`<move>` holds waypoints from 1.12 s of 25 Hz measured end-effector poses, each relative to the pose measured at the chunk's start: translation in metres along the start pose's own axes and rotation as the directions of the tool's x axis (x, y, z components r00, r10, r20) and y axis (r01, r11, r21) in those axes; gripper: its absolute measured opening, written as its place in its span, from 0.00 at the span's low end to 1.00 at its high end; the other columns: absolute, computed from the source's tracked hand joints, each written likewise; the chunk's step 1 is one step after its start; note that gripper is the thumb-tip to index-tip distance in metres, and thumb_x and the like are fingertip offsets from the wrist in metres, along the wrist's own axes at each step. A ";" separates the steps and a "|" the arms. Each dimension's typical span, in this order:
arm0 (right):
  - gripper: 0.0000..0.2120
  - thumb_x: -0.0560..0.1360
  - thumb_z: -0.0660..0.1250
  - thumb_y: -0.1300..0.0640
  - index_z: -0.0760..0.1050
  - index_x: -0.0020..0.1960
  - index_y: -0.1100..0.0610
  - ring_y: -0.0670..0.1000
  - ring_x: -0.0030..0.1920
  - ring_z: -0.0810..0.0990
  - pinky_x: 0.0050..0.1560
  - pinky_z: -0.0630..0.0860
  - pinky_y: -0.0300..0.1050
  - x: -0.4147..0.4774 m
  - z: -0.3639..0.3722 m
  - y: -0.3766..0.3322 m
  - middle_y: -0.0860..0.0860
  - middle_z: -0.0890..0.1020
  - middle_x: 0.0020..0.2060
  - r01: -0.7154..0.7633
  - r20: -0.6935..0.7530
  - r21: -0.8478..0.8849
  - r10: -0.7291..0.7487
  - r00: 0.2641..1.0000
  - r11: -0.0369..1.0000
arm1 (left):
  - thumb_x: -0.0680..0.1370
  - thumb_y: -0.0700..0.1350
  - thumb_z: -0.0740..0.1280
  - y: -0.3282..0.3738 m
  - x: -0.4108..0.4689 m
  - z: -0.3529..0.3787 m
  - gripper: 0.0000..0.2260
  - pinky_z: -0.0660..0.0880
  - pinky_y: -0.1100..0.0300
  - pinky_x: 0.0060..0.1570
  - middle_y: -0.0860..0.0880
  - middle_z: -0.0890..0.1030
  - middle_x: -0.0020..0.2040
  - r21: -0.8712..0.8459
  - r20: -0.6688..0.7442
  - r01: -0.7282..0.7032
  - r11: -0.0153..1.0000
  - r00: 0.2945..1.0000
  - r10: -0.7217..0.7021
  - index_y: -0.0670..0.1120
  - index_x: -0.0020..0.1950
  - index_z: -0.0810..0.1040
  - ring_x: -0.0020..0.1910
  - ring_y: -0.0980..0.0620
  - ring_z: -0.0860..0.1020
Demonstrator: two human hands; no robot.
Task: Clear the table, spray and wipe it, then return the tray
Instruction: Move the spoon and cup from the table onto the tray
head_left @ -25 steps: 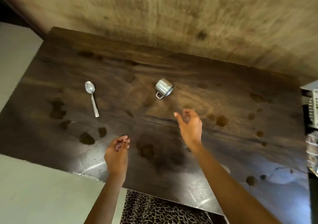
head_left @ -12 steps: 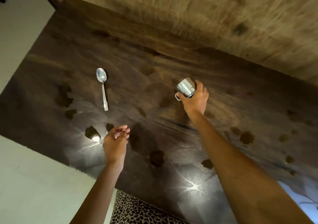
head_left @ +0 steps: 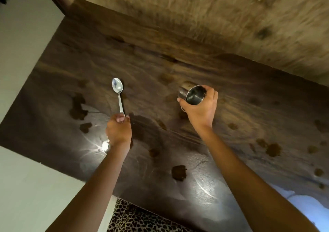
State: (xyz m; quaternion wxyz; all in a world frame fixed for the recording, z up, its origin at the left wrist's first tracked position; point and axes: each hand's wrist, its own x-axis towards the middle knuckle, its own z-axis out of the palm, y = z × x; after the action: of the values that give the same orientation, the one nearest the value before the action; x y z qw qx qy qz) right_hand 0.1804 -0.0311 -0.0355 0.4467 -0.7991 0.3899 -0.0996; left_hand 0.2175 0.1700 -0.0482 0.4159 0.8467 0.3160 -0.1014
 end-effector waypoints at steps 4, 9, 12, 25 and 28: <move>0.37 0.61 0.79 0.50 0.67 0.65 0.56 0.53 0.61 0.70 0.58 0.68 0.40 -0.024 0.020 -0.005 0.54 0.71 0.60 -0.022 -0.029 -0.005 0.022 0.999 1.000 | 0.75 0.46 0.69 0.013 0.046 0.004 0.14 0.74 0.52 0.53 0.43 0.80 0.55 0.102 0.071 -0.025 0.994 0.997 0.018 0.41 0.57 0.76 0.55 0.43 0.78; 0.39 0.62 0.79 0.51 0.67 0.69 0.52 0.49 0.63 0.67 0.57 0.63 0.36 -0.053 0.050 -0.021 0.53 0.71 0.61 -0.129 -0.099 0.009 0.129 0.987 0.992 | 0.75 0.49 0.69 0.023 0.085 0.001 0.11 0.74 0.52 0.46 0.41 0.82 0.50 0.389 0.205 -0.167 0.906 0.974 0.092 0.42 0.51 0.81 0.52 0.41 0.79; 0.39 0.62 0.79 0.51 0.67 0.69 0.51 0.49 0.62 0.67 0.57 0.64 0.37 -0.068 0.061 -0.032 0.52 0.71 0.60 -0.151 -0.130 0.025 0.152 0.980 0.988 | 0.74 0.49 0.70 0.028 0.094 -0.001 0.11 0.73 0.55 0.46 0.40 0.83 0.50 0.372 0.257 -0.115 0.921 0.966 0.017 0.42 0.49 0.82 0.53 0.41 0.79; 0.38 0.63 0.79 0.58 0.66 0.68 0.57 0.43 0.57 0.69 0.51 0.60 0.17 -0.129 -0.008 -0.069 0.50 0.71 0.62 -0.164 -0.156 0.163 0.190 0.969 0.973 | 0.70 0.42 0.74 0.039 0.005 -0.065 0.06 0.81 0.56 0.36 0.46 0.79 0.32 0.022 0.411 -0.042 0.999 0.911 0.029 0.40 0.42 0.81 0.30 0.51 0.78; 0.39 0.62 0.79 0.58 0.65 0.69 0.57 0.41 0.58 0.67 0.49 0.58 0.14 -0.148 -0.058 -0.060 0.50 0.71 0.63 -0.142 -0.180 0.174 0.173 0.968 0.974 | 0.71 0.41 0.73 0.050 -0.053 -0.075 0.04 0.79 0.60 0.31 0.48 0.79 0.32 -0.034 0.444 -0.121 0.992 0.887 0.124 0.43 0.41 0.80 0.30 0.51 0.78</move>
State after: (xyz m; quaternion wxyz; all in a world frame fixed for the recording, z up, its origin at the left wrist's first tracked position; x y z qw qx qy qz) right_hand 0.0828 0.0555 0.0737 0.4758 -0.7135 0.4848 -0.1719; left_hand 0.2006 0.1809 0.0545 0.4850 0.8181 0.1587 -0.2650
